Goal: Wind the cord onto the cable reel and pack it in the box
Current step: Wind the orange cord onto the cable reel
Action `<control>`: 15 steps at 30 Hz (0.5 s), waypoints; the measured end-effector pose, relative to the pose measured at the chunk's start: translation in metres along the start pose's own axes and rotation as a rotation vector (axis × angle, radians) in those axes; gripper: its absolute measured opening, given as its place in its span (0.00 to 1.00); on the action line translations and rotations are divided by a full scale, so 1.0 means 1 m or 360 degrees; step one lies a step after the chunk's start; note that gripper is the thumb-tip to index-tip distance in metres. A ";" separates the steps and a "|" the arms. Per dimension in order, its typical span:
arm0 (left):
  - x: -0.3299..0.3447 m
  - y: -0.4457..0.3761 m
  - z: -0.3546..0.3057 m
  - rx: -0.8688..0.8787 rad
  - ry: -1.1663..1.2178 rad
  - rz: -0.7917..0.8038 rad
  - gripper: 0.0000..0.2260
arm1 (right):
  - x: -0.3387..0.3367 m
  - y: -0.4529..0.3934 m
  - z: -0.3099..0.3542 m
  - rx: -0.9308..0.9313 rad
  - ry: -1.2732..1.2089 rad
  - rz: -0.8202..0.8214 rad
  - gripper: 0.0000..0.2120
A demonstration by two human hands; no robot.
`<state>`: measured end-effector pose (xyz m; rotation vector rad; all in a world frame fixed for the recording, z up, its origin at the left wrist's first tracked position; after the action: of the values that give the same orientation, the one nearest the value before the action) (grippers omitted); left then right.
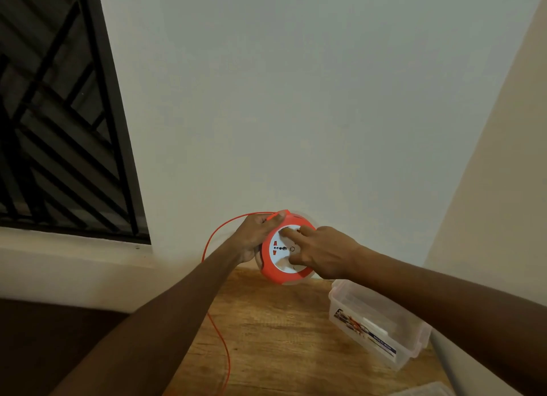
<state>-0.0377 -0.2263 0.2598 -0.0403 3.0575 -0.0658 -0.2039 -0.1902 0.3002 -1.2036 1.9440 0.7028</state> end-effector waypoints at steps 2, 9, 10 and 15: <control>-0.001 -0.001 -0.001 0.0010 0.0005 -0.0004 0.09 | 0.002 0.001 -0.002 0.0048 -0.0026 0.0015 0.31; 0.006 -0.006 0.003 0.0008 -0.0056 0.0044 0.16 | 0.006 -0.002 -0.002 0.0000 -0.0050 0.0163 0.35; 0.008 -0.006 0.003 0.0010 -0.0058 0.0048 0.17 | 0.006 -0.003 0.000 -0.0005 -0.0013 0.0172 0.35; 0.010 -0.008 0.001 0.0018 -0.0112 0.0028 0.17 | 0.010 -0.007 0.009 0.0040 0.0115 0.0215 0.32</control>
<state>-0.0476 -0.2348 0.2581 -0.0146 2.9868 -0.0790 -0.1979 -0.1913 0.2867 -1.1041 2.1035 0.7102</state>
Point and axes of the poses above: each hand's wrist, its own y-axis away from the middle knuckle, its own x-axis out of the palm, z = x × y, the point moved 4 cm from there along -y, towards the middle knuckle, and after that the axes turned 2 degrees about -y, right-handed, at the moved point
